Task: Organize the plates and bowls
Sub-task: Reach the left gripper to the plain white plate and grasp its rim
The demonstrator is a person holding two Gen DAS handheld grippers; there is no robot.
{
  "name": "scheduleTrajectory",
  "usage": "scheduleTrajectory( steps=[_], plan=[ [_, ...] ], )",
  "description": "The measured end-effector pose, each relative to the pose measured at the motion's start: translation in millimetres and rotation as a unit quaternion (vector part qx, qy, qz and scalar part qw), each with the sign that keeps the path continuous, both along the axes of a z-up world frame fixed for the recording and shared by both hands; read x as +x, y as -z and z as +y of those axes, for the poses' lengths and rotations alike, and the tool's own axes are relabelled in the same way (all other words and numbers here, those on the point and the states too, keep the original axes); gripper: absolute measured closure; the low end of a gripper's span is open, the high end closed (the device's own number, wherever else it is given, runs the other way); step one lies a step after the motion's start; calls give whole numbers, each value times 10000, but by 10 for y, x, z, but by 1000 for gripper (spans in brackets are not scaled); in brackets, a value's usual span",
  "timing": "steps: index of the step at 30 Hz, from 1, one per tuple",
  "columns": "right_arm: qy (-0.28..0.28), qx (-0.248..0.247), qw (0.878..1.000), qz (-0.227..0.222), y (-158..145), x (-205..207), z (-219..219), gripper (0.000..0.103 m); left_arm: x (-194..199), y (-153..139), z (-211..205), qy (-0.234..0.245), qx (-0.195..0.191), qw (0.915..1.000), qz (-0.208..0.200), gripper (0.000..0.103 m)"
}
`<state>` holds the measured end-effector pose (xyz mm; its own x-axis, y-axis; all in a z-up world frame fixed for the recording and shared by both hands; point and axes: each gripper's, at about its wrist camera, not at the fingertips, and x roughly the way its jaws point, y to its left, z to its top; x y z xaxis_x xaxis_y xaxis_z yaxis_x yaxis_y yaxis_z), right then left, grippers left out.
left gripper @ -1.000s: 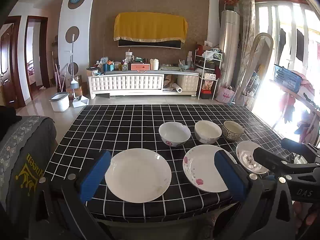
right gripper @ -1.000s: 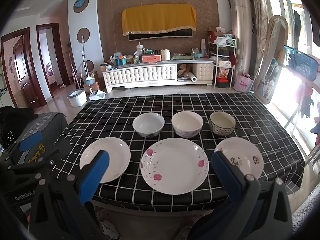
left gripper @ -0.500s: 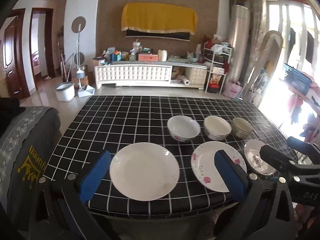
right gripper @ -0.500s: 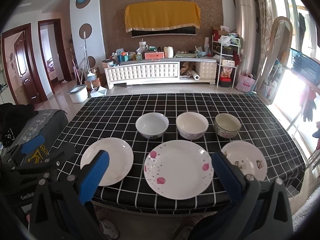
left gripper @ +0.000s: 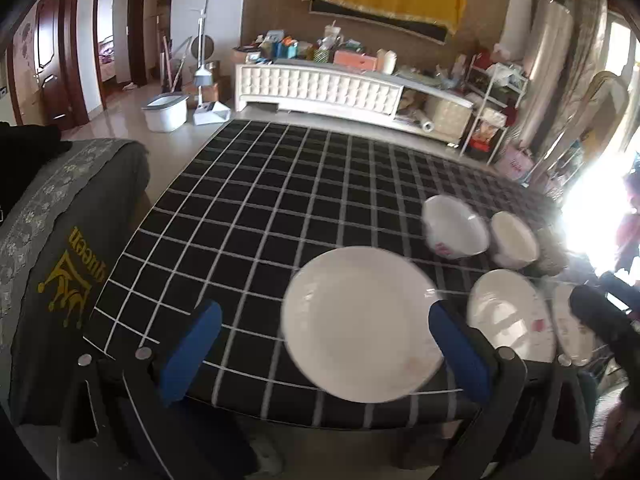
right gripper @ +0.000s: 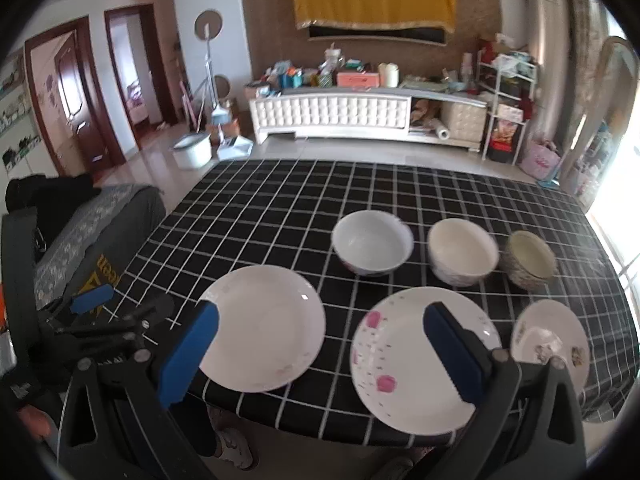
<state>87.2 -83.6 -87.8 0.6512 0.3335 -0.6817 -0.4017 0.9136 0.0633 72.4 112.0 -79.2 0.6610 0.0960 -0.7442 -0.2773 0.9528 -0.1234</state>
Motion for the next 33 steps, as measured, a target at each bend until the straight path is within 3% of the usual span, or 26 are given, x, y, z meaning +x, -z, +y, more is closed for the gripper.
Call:
scheduleTrajectory(
  steps=[2, 6, 13, 20, 24, 25, 28, 33],
  plan=[
    [-81, -61, 9999, 102, 85, 77, 111, 0, 67, 151, 91, -152, 75, 9998, 146, 1],
    [-74, -301, 9990, 328, 325, 239, 281, 0, 217, 514, 336, -101, -482, 9968, 624, 1],
    [-216, -424, 9951, 867, 728, 504, 427, 0, 412, 782, 609, -100, -1117, 9898, 882, 1],
    [-137, -550, 9906, 1241, 1020, 680, 512, 0, 532, 920, 665, 6, -1315, 9861, 1013, 1],
    [-147, -743, 9904, 1154, 1094, 707, 541, 9, 595, 978, 631, 108, -1239, 9866, 1056, 2],
    [-211, -770, 9899, 1167, 1124, 729, 561, 11, 606, 989, 618, 133, -1192, 9871, 1060, 4],
    [-300, -813, 9883, 1252, 1179, 755, 588, 22, 640, 1040, 611, 180, -1167, 9866, 1129, 21],
    [-74, -907, 9844, 1508, 1301, 862, 541, 34, 652, 1134, 640, 211, -1208, 9829, 1376, 45]
  ],
)
